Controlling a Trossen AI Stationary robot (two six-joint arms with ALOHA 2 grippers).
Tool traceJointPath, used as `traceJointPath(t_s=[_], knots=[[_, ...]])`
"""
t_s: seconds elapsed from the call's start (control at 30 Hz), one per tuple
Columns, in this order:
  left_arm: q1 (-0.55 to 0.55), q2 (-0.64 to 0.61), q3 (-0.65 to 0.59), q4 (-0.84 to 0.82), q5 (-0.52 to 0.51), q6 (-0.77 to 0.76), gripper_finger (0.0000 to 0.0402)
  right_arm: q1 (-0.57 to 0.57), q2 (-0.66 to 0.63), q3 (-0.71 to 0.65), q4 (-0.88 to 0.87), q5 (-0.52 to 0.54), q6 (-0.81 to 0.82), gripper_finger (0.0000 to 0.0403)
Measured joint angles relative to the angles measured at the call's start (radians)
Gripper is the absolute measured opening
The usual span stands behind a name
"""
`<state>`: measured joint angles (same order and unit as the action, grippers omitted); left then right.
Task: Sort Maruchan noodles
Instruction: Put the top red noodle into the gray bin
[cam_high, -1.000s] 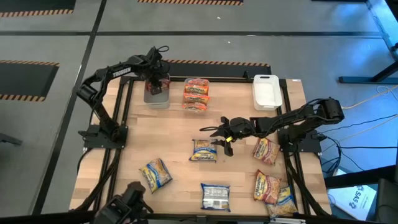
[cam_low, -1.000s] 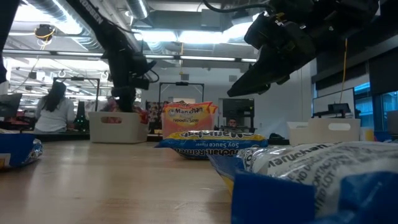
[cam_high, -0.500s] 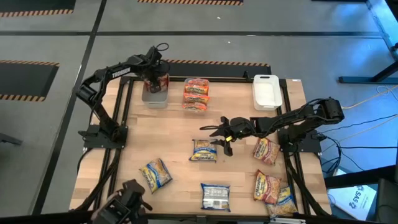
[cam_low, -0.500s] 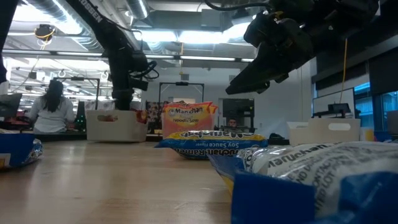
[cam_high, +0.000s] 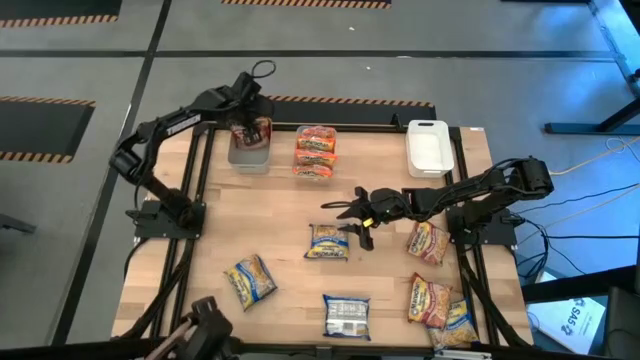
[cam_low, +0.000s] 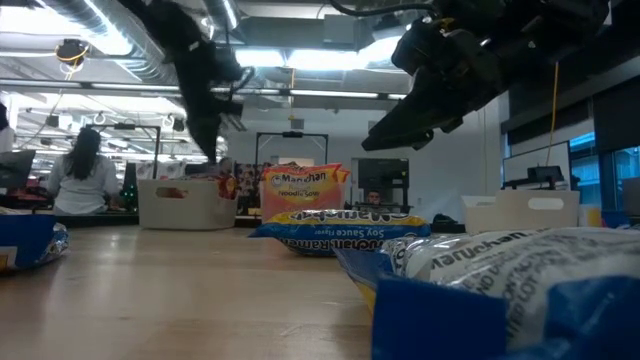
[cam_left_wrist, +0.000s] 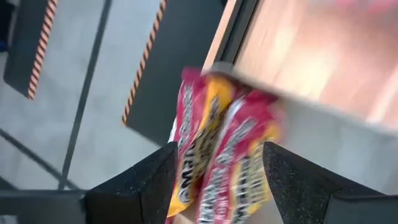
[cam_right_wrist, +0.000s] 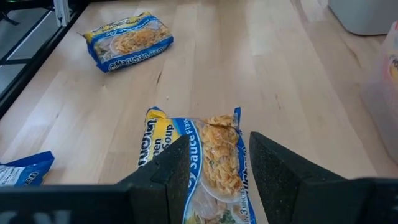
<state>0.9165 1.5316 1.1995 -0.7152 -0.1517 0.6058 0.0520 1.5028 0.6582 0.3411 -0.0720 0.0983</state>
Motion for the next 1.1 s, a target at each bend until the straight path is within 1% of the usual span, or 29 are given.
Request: traceJointPath(t_s=[0.13, 0.2, 0.23, 0.3, 0.4, 0.5, 0.57, 0.63, 0.7, 0.8, 0.87, 1.0, 1.1], knots=[[-0.06, -0.072, 0.008, -0.007, 0.012, -0.119, 0.0229, 0.0, 0.0, 0.0, 0.0, 0.001, 0.001, 0.0151], [-0.096, -0.104, 0.008, 0.002, 0.039, -0.185, 0.0229, 0.0, 0.0, 0.0, 0.0, 0.001, 0.001, 0.0151], [-0.116, -0.119, 0.008, 0.005, 0.069, -0.22, 0.0229, 0.0, 0.0, 0.003, -0.001, 0.001, 0.001, 0.0151], [-0.16, -0.147, 0.008, -0.001, 0.168, -0.285, 0.0229, 0.001, -0.003, 0.016, -0.011, -0.013, 0.011, 0.0151], [-0.244, -0.176, 0.008, 0.004, 0.362, -0.383, 0.0229, 0.013, -0.015, 0.044, -0.062, -0.059, 0.026, 0.0151], [-0.35, -0.179, 0.008, 0.02, 0.535, -0.447, 0.0229, 0.034, -0.038, 0.059, -0.155, -0.063, 0.025, 0.0151], [-0.435, -0.179, -0.004, 0.049, 0.623, -0.475, 0.0229, 0.051, -0.054, 0.064, -0.204, -0.053, 0.027, 0.0151], [-0.526, -0.179, -0.029, 0.112, 0.675, -0.513, 0.0229, 0.072, -0.073, 0.064, -0.237, -0.053, 0.038, 0.0151], [-0.621, -0.178, -0.056, 0.178, 0.686, -0.572, 0.0229, 0.095, -0.099, 0.064, -0.291, -0.052, 0.063, 0.0151], [-0.747, -0.178, -0.096, 0.269, 0.66, -0.638, 0.0229, 0.134, -0.148, 0.064, -0.366, -0.053, 0.114, 0.0151], [-0.826, -0.178, -0.119, 0.32, 0.6, -0.691, 0.0229, 0.157, -0.188, 0.064, -0.442, -0.052, 0.146, 0.0151], [-0.963, -0.178, -0.2, 0.438, 0.434, -0.783, 0.0229, 0.186, -0.277, 0.064, -0.601, -0.039, 0.226, 0.0151], [-1.045, -0.178, -0.281, 0.546, 0.339, -0.842, 0.0229, 0.193, -0.354, 0.063, -0.765, 0.007, 0.304, 0.0151]])
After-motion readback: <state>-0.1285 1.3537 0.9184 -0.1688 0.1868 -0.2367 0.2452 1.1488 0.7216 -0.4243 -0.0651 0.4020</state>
